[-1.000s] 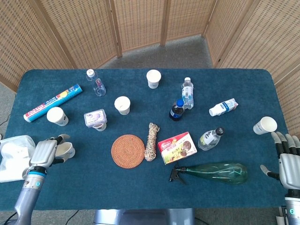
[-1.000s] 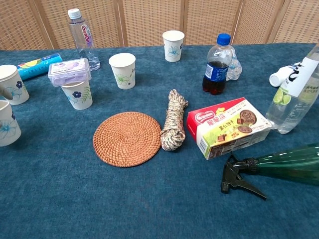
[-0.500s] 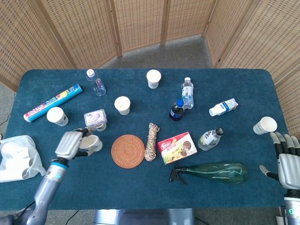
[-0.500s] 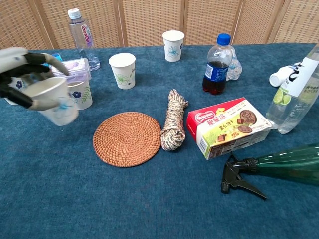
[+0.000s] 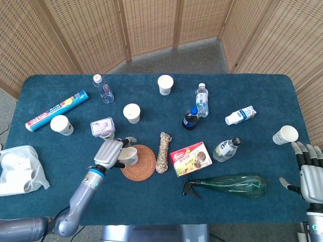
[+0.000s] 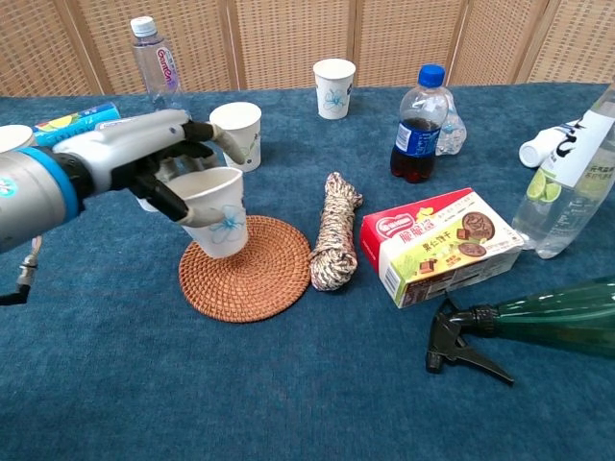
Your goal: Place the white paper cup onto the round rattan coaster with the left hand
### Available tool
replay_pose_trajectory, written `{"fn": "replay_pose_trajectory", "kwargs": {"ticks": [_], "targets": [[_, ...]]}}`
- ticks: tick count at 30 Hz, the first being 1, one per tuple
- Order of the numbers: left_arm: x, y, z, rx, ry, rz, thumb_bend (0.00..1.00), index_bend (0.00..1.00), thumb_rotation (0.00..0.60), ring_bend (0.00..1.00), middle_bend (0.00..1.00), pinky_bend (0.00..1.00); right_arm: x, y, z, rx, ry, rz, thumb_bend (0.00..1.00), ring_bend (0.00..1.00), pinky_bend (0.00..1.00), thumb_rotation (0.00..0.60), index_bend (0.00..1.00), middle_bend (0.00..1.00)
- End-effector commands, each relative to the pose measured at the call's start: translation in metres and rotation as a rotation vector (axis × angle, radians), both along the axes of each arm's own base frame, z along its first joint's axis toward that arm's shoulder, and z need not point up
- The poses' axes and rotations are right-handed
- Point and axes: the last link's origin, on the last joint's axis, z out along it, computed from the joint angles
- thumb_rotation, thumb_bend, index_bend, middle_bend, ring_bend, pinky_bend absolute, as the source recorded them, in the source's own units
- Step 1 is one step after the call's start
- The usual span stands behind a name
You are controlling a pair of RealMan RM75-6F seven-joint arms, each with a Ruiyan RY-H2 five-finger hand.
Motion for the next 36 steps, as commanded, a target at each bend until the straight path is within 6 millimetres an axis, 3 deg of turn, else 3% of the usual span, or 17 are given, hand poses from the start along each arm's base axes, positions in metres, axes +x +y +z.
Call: {"fn": "replay_pose_trajectory", "kwargs": {"ticks": [1, 9, 14, 15, 17, 19, 21, 27, 36], "targets": [[0.012, 0.002, -0.011, -0.02, 0.021, -0.012, 0.34, 0.24, 0.6, 0.41, 0.47, 0.46, -0.001, 0.0, 0.0, 0.003, -0.002, -0.001, 0.0, 0.0, 0.07, 0.6, 0.0, 0.0], [0.023, 0.001, -0.026, -0.027, 0.036, -0.033, 0.34, 0.24, 0.6, 0.41, 0.47, 0.45, -0.001, 0.0, 0.002, -0.001, -0.015, 0.0, 0.0, 0.0, 0.07, 0.6, 0.0, 0.0], [0.024, -0.001, -0.03, -0.02, 0.076, -0.039, 0.33, 0.23, 0.6, 0.33, 0.4, 0.4, -0.001, 0.0, 0.003, -0.001, -0.017, -0.001, 0.0, 0.0, 0.07, 0.6, 0.0, 0.0], [0.024, -0.001, -0.03, -0.023, 0.081, -0.038, 0.33, 0.22, 0.6, 0.3, 0.37, 0.38, -0.001, 0.0, 0.003, -0.001, -0.017, -0.001, 0.0, 0.0, 0.07, 0.6, 0.0, 0.0], [0.024, -0.005, -0.031, -0.057, 0.084, -0.027, 0.32, 0.11, 0.6, 0.12, 0.15, 0.29, -0.001, 0.0, 0.003, -0.002, -0.018, -0.002, 0.0, 0.0, 0.07, 0.6, 0.0, 0.0], [0.026, -0.005, -0.029, -0.071, 0.08, -0.022, 0.32, 0.02, 0.6, 0.0, 0.01, 0.18, -0.001, 0.0, 0.003, -0.002, -0.017, -0.001, 0.0, 0.0, 0.07, 0.6, 0.0, 0.0], [0.027, -0.005, -0.027, -0.066, 0.08, -0.029, 0.31, 0.0, 0.6, 0.0, 0.0, 0.1, 0.0, 0.0, 0.003, -0.001, -0.016, 0.0, 0.0, 0.0, 0.07, 0.6, 0.0, 0.0], [0.026, -0.009, -0.013, -0.046, 0.072, -0.042, 0.31, 0.0, 0.6, 0.0, 0.0, 0.04, 0.0, 0.0, 0.003, -0.001, -0.015, -0.001, 0.0, 0.0, 0.07, 0.6, 0.0, 0.0], [0.011, -0.029, 0.046, 0.041, 0.122, -0.116, 0.31, 0.0, 0.6, 0.0, 0.0, 0.0, 0.002, 0.001, 0.004, -0.005, -0.013, 0.005, 0.0, 0.0, 0.07, 0.6, 0.0, 0.0]]}}
